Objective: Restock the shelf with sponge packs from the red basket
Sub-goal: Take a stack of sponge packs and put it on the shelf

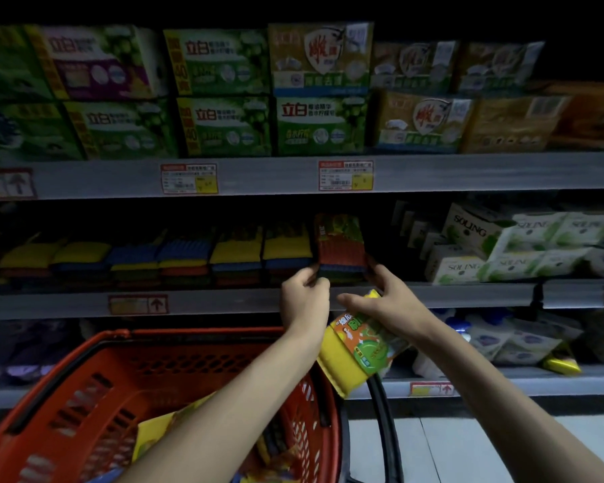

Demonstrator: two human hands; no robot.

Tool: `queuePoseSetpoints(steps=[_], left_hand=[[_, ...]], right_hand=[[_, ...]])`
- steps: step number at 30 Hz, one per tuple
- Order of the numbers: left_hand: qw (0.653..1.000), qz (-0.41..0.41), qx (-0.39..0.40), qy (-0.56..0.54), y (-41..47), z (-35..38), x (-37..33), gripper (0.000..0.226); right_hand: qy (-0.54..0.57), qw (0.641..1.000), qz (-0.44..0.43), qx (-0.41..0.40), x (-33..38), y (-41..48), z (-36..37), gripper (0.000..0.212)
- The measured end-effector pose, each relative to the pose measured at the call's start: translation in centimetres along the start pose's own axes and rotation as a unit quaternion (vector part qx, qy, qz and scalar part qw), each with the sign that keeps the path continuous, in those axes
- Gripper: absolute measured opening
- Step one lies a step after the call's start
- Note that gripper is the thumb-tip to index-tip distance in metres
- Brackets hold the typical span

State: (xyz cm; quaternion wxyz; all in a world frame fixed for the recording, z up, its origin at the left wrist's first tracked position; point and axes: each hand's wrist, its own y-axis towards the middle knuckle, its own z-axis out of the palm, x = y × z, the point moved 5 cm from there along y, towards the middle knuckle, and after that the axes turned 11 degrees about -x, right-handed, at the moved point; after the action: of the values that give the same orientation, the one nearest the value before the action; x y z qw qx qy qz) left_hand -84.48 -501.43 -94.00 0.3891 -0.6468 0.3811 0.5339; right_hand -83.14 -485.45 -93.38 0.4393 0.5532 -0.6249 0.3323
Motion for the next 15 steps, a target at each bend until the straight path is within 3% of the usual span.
queuePoseSetpoints(steps=[6,15], left_hand=[[0.999,-0.019,0.008,0.026,0.31,0.43,-0.04,0.036],[0.999,-0.032,0.000,0.011,0.47,-0.28,-0.23,0.032]], right_hand=[[0.007,1.000,-0.002,-0.001,0.36,0.56,-0.10,0.048],[0.006,1.000,0.003,0.007,0.59,0.15,0.39,0.058]])
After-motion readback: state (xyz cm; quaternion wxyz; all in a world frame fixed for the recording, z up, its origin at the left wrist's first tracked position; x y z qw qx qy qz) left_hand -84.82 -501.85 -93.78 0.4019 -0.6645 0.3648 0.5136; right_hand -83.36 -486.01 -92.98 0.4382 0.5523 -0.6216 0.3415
